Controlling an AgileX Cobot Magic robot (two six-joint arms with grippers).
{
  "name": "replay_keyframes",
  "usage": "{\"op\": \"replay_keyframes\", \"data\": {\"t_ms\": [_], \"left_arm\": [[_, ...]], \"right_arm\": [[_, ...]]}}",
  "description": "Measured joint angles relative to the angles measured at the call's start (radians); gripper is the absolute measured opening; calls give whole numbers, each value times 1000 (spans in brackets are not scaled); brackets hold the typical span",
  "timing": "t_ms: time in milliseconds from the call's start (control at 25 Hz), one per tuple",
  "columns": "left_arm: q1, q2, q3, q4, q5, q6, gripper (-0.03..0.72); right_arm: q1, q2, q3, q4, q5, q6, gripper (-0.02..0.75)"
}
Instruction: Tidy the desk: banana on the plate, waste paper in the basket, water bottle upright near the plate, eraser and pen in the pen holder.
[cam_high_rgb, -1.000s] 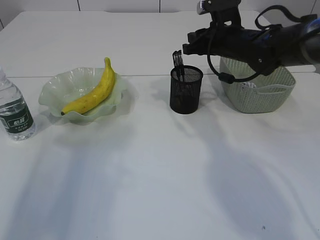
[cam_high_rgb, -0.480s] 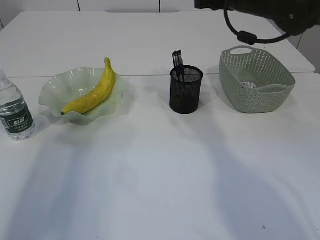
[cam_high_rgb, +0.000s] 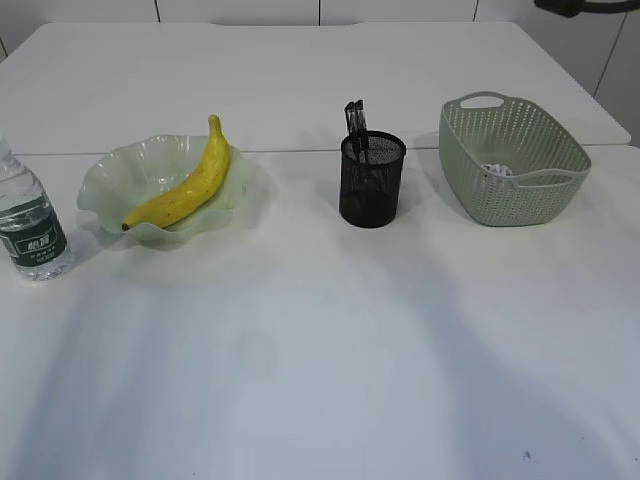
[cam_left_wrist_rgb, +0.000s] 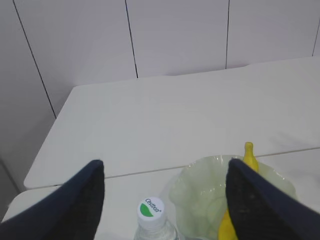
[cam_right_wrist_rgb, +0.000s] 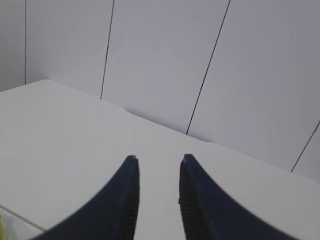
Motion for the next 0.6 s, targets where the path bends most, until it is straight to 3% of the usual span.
{"op": "replay_keyframes", "data": {"t_ms": [240, 600], "left_arm": [[0, -19, 2, 132, 2, 0, 537], [0, -174, -64, 170, 197, 0, 538]], "right_arm": [[0, -59, 0, 0, 107, 0, 210], [0, -189, 5, -38, 174, 0, 211]]}}
